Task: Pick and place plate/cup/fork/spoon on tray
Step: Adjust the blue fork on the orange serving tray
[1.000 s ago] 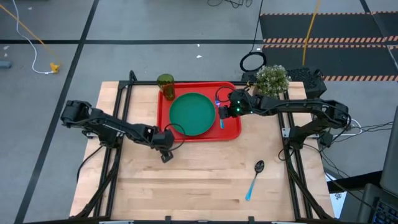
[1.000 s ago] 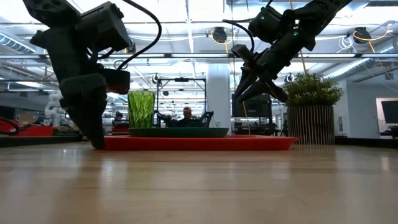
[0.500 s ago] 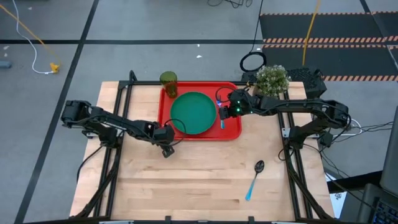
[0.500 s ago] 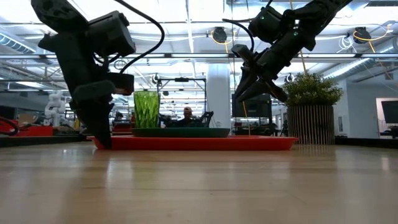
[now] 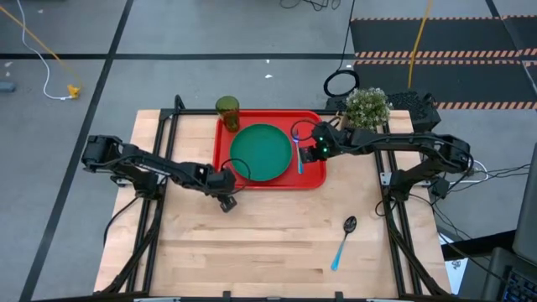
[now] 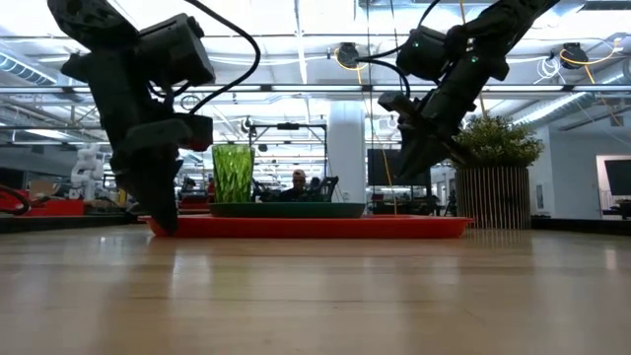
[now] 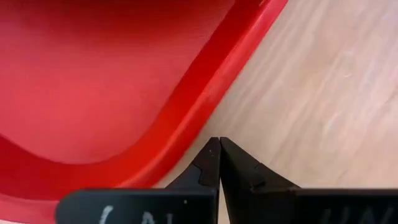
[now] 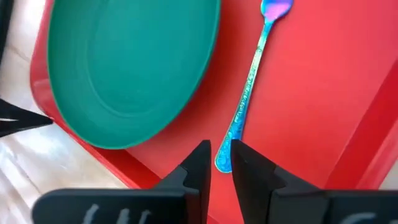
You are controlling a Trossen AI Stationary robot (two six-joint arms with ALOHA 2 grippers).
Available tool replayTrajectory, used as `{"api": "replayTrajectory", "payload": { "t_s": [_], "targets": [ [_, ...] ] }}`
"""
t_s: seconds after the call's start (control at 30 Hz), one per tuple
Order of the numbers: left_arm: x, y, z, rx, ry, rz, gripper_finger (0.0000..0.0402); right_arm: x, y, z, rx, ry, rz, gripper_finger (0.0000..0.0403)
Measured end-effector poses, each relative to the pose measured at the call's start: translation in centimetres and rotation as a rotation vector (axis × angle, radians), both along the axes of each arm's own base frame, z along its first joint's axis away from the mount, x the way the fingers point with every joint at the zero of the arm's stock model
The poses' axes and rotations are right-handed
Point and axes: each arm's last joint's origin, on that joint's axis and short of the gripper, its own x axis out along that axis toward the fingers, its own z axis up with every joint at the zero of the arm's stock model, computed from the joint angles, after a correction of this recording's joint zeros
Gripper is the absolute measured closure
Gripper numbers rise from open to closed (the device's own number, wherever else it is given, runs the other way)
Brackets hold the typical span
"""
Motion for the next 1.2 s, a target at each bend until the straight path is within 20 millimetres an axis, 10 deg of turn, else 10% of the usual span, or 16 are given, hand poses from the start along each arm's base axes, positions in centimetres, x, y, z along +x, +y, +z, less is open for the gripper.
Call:
{"api": "replayTrajectory", "payload": {
  "t_s": [1.2],
  "targets": [
    [1.5, -3.8, 1.2, -0.119, -0.267, 0.19, 0.0396, 3.4, 1.5, -6.5, 0.158, 0.103, 0.091, 0.0403]
  ]
}}
